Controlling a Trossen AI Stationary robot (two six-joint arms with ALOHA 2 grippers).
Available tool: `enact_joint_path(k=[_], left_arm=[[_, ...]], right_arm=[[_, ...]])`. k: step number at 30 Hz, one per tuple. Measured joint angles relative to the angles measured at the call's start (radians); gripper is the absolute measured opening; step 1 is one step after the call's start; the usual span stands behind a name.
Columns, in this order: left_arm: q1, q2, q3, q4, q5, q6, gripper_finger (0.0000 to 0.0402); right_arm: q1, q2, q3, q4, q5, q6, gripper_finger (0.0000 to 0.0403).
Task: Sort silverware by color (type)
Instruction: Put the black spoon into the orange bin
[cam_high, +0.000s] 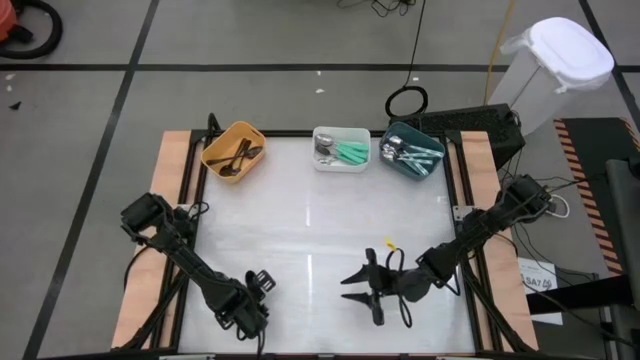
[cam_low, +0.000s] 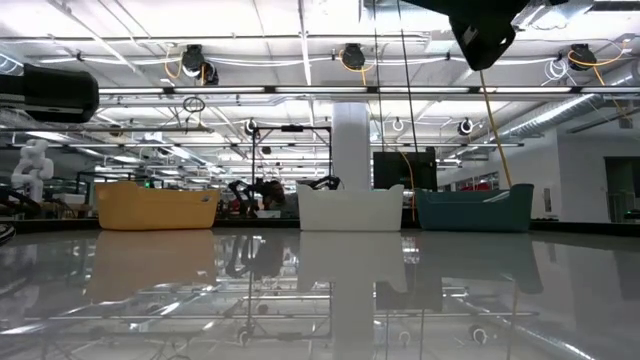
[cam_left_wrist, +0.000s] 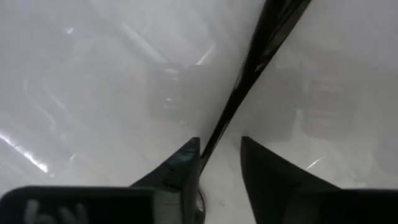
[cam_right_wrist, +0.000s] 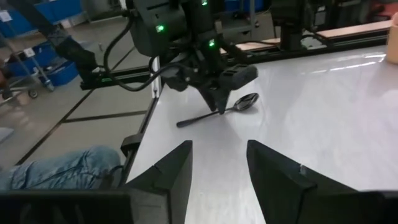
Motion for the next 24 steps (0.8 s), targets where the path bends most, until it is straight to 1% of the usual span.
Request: enact_joint_path(k=[4, 9, 19, 24], left_arm=[[0.001, 0.001, -0.001, 0.001, 0.016, 0.048, 0.0088], [0.008, 0.002, -0.003, 0.01, 0.021, 0.088, 0.0068], [0.038, 0.003, -0.005, 0.02, 0.029, 0.104, 0.0025], [0.049, 0.003, -0.005, 0.022, 0.014, 0.086, 0.0006]], right_arm=[[0.016, 0.0, 0.0, 0.008, 0.038, 0.001, 0.0148], [0.022, 0.0, 0.0, 0.008, 0.051, 0.001, 0.0148], [0.021, 0.0, 0.0, 0.007, 0.052, -0.006, 0.0148], [0.021, 0.0, 0.0, 0.007, 0.052, -0.007, 0.0148]])
